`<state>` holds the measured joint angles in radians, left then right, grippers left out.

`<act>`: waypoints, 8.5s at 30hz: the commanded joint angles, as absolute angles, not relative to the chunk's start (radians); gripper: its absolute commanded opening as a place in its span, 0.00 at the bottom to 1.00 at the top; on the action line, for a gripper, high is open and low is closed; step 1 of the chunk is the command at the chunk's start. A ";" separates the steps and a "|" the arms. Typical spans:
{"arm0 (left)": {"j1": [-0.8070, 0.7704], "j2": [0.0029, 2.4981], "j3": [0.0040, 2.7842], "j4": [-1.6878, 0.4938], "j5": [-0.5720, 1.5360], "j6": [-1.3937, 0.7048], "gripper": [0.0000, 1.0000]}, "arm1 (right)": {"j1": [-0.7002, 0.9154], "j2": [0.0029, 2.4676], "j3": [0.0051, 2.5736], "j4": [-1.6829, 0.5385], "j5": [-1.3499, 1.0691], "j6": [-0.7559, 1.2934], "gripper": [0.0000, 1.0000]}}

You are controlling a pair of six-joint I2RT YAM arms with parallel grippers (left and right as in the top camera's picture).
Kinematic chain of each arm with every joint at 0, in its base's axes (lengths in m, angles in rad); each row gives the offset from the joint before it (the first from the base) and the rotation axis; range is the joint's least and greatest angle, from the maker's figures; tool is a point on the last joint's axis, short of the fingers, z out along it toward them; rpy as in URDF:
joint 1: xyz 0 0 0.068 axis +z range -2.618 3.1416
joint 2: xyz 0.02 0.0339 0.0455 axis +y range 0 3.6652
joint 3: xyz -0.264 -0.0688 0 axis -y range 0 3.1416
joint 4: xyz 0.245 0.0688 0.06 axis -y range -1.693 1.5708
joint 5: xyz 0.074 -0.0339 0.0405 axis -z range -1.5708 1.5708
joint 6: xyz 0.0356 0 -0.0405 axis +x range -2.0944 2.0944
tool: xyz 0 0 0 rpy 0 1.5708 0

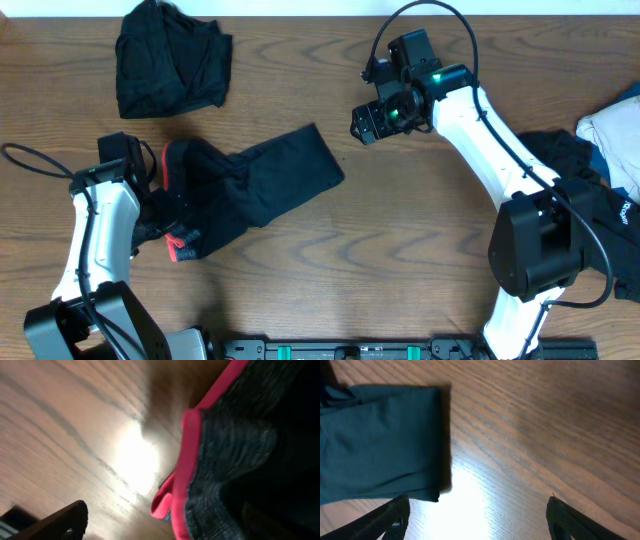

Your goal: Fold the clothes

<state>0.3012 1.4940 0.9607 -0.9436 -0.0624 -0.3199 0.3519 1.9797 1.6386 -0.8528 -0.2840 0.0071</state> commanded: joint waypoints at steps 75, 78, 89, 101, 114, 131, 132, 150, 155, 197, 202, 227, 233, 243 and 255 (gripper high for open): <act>0.305 1.608 0.992 -0.799 0.199 -0.218 0.06 | 0.355 1.983 1.620 -0.881 -0.363 -0.043 0.85; 0.305 1.593 1.015 -0.798 0.199 -0.214 0.06 | 0.355 1.983 1.611 -0.865 -0.363 -0.043 0.85; 0.305 1.548 1.108 -0.723 0.281 -0.160 0.06 | 0.355 1.983 1.449 -0.743 -0.368 -0.038 0.85; 0.305 1.530 1.113 -0.497 0.276 -0.068 0.06 | 0.355 1.983 1.337 -0.669 -0.374 -0.004 0.84; 0.306 1.588 1.111 -0.345 0.269 0.006 0.98 | 0.355 1.983 1.336 -0.620 -0.610 0.010 0.83; 0.306 1.565 1.111 -0.365 0.284 -0.091 0.98 | 0.454 2.070 1.336 -0.459 -0.688 0.187 0.78; 0.306 1.565 1.111 -0.365 0.284 -0.091 0.98 | 0.459 2.082 1.336 -0.443 -0.713 0.191 0.78; 0.306 1.565 1.111 -0.392 0.276 -0.091 0.98 | 0.500 2.146 1.336 -0.363 -0.786 0.341 0.71; 0.306 1.565 1.111 -0.403 0.276 -0.091 0.98 | 0.514 2.146 1.336 -0.331 -0.786 0.371 0.28; 0.305 1.565 1.111 -0.444 0.277 -0.091 0.98 | 0.059 1.819 1.536 -0.964 -0.027 0.188 0.01; 0.306 1.565 1.111 -0.445 0.277 -0.091 0.98 | 0.164 1.803 1.567 -0.949 -0.027 0.182 0.01; 0.306 1.565 1.111 -0.472 0.277 -0.091 0.98 | 0.670 1.996 1.567 -0.788 -0.218 0.239 0.01; 0.306 1.565 1.111 -0.478 0.277 -0.091 0.98 | 0.671 1.997 1.567 -0.789 -0.341 0.246 0.04; 0.306 1.565 1.111 -0.478 0.277 -0.091 0.98 | 0.668 1.996 1.567 -0.893 -0.585 0.246 0.72; 0.306 1.565 1.111 -0.479 0.276 -0.091 0.98 | 0.646 1.869 1.661 -0.979 -0.397 0.200 0.66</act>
